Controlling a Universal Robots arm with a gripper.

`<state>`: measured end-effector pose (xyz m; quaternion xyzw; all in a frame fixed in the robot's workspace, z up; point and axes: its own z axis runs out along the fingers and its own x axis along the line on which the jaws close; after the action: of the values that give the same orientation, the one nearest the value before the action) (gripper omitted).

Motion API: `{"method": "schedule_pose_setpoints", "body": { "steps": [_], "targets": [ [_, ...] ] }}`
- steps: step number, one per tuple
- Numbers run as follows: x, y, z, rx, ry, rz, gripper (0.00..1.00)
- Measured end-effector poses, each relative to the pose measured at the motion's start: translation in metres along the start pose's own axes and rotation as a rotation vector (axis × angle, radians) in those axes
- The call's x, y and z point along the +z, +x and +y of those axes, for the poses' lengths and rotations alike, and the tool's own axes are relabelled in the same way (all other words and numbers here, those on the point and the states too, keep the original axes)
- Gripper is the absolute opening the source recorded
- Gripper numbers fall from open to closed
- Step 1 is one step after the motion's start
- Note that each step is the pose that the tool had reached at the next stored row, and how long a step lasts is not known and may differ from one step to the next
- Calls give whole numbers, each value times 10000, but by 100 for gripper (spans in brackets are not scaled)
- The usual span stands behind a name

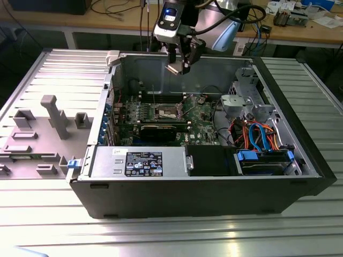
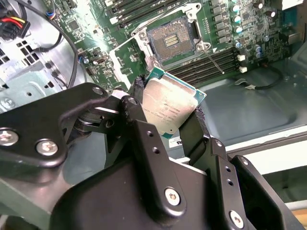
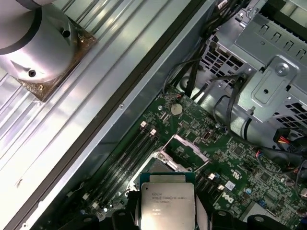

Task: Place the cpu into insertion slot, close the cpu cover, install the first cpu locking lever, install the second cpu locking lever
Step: 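Place the cpu into insertion slot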

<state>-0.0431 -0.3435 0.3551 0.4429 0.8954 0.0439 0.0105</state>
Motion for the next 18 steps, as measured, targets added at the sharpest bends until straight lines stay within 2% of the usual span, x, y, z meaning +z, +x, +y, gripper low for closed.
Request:
{"method": "schedule_pose_setpoints", "body": {
  "steps": [5,7,18],
  "targets": [
    [17,1,-3,749,-9,-72,55],
    [19,3,-6,889,-13,-84,55],
    [20,3,-6,951,-14,-89,55]
  ]
}}
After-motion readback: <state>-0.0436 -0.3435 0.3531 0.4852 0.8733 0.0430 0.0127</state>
